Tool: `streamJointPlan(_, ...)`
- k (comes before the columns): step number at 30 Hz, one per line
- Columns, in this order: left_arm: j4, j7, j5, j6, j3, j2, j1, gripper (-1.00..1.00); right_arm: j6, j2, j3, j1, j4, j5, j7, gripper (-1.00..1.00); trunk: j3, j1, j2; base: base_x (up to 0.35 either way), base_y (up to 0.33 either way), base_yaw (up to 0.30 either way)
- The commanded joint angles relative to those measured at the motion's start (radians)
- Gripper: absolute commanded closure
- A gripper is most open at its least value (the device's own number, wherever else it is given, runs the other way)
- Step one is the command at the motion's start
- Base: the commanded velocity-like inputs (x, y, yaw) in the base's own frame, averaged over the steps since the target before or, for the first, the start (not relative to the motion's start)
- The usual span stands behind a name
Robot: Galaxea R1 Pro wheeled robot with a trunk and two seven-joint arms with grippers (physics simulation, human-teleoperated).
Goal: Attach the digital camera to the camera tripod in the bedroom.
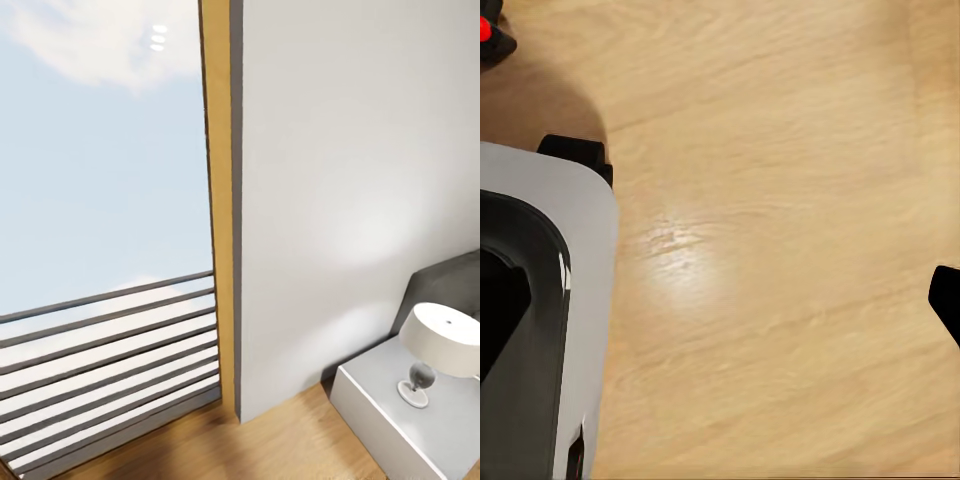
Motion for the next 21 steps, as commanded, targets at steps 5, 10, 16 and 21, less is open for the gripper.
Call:
streamJointPlan(5, -0.002, 0.001, 0.003, -0.001, 0.004, 0.0, 0.001, -1.0, -0.001, 0.0, 0.0, 0.0, -0.001, 0.008, 0.0, -1.0, -0.001, 0.0, 0.0, 0.0, 0.0, -0.237)
streamJointPlan(10, -0.002, 0.001, 0.009, -0.001, 0.004, 0.0, 0.001, -1.0, -0.001, 0.0, 0.0, 0.0, -0.001, 0.008, 0.0, -1.0, -0.001, 0.0, 0.0, 0.0, 0.0, -0.237)
streamJointPlan(16, -0.002, 0.001, 0.012, -0.001, 0.004, 0.0, 0.001, -1.0, -0.001, 0.0, 0.0, 0.0, -0.001, 0.008, 0.001, -1.0, -0.001, 0.0, 0.0, 0.0, 0.0, -0.237)
streamJointPlan(21, -0.002, 0.001, 0.013, -0.001, 0.004, 0.0, 0.001, -1.0, -0.001, -0.001, 0.0, 0.0, -0.001, 0.008, 0.001, -1.0, -0.001, 0.0, 0.0, 0.0, 0.0, -0.237)
